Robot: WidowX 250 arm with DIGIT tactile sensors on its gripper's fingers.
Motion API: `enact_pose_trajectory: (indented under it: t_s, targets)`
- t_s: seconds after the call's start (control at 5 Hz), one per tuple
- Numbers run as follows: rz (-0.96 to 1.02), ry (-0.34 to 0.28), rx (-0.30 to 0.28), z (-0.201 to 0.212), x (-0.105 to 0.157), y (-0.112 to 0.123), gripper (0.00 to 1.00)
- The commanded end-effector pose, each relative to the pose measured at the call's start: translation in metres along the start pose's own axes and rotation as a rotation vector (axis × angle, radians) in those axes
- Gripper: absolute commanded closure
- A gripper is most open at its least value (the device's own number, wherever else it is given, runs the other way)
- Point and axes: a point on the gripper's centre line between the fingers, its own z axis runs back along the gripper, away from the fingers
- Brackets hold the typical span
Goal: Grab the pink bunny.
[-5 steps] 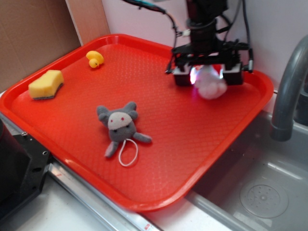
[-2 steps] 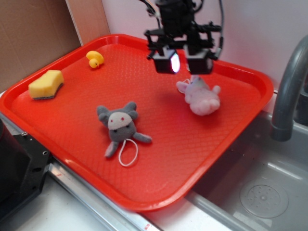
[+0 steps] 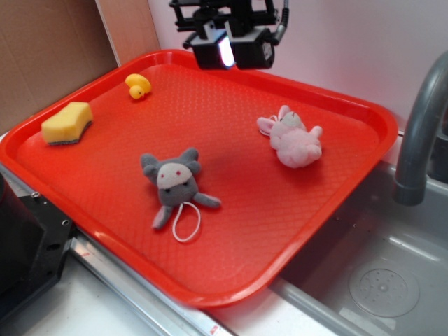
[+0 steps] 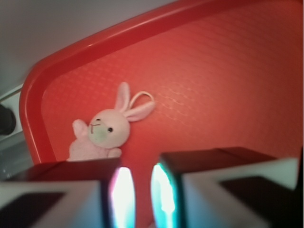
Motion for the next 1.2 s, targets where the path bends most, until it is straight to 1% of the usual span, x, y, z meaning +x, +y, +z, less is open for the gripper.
enact_pose_trajectory:
  t_s: [0.0,0.2,0.4,0.6,0.8,1.0]
  targets:
    - [0.012,-0.060,-0.030,0.020,0.013,-0.001,0.00]
    - [0.071,-0.051,-0.013,-0.012,-0.019,-0.017,0.00]
    - [0.159,-0.040,-0.013,-0.026,-0.032,-0.026,0.00]
    - [0.211,-0.031,0.027,-0.050,-0.018,-0.032,0.00]
    - [0.151,-0.048,0.068,-0.064,0.009,-0.038,0.00]
    - [0.143,-0.061,0.067,-0.067,0.031,-0.041,0.00]
